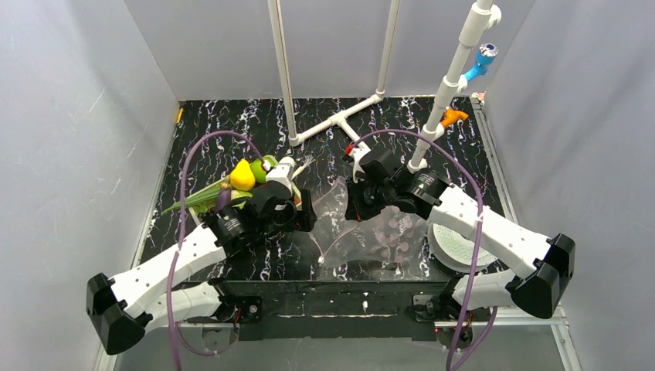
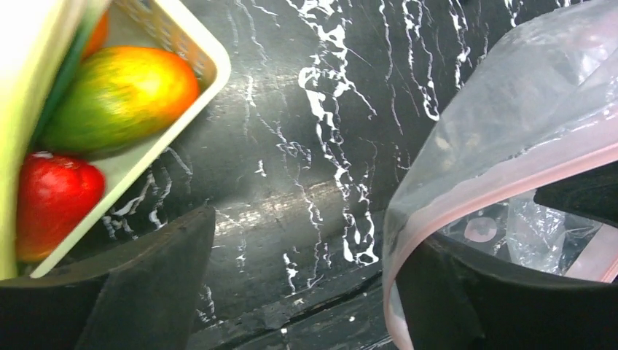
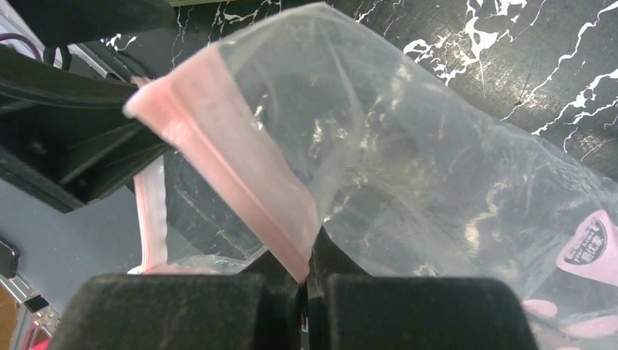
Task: Place the food in the zip-top bag and seal the zipper
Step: Open the zipper of the food storage bag at the center of the board.
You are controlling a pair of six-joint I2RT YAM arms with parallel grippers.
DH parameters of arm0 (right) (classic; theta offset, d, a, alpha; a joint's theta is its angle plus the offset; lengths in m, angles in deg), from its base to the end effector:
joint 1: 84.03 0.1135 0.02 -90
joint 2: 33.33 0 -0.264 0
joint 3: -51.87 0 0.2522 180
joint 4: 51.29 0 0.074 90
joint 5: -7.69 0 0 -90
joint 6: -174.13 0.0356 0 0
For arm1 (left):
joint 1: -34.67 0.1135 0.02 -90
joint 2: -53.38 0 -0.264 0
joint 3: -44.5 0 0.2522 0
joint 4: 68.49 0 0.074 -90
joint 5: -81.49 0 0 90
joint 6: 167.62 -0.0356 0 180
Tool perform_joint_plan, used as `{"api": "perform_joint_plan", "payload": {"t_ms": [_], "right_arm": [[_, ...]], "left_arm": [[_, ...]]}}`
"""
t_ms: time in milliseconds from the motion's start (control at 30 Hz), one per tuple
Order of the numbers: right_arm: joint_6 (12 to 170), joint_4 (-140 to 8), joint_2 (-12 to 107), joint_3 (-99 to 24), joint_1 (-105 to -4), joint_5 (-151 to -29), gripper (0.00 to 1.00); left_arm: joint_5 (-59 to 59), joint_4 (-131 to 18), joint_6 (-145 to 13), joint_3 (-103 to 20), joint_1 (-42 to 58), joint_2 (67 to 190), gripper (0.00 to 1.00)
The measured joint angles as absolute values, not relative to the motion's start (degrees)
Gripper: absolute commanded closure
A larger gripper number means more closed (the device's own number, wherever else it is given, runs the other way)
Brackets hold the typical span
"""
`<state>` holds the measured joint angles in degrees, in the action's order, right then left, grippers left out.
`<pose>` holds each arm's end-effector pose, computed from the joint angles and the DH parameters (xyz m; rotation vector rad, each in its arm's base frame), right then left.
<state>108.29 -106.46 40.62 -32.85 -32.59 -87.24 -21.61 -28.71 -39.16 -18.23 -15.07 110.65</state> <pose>0.1678 0.2154 0.3377 -0.6253 2.3873 0.7197 0.1471 -0.1612 0.2983 0.0842 2.2214 -0.6326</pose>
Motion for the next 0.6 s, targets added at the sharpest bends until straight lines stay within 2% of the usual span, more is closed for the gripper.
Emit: {"api": "perform_joint_plan", "payload": {"t_ms": [67,300,433,500,600], "right_arm": [[108.3,-106.0,40.6,-32.6,-32.6,-87.4,0.99],[108.4,-103.3,39.6,-30.6,-32.6,-88.2,0.99],[108.4,-101.7,38.8,-29.8,-32.6,-88.7,0.99],[108.4,-100.6,38.7,-29.7,-32.5,-89.3,0.99],[108.3,-96.6,38.7,-29.7,-32.0,-90.3,0.99]], "left_arm": [[-23.2,-26.6,-40.8,-18.8,-15.1,108.9,0.02],[-34.0,-19.8,-49.5,-24.4,-14.9,101.3,0.02],[-40.5,-16.9,-53.3,-27.7,-12.2,100.9,0.02],[-40.0,-16.3,-53.6,-28.7,-7.1,101.6,0.02],[-31.0,-17.1,-53.0,-28.9,2.7,102.6,0.02]]}}
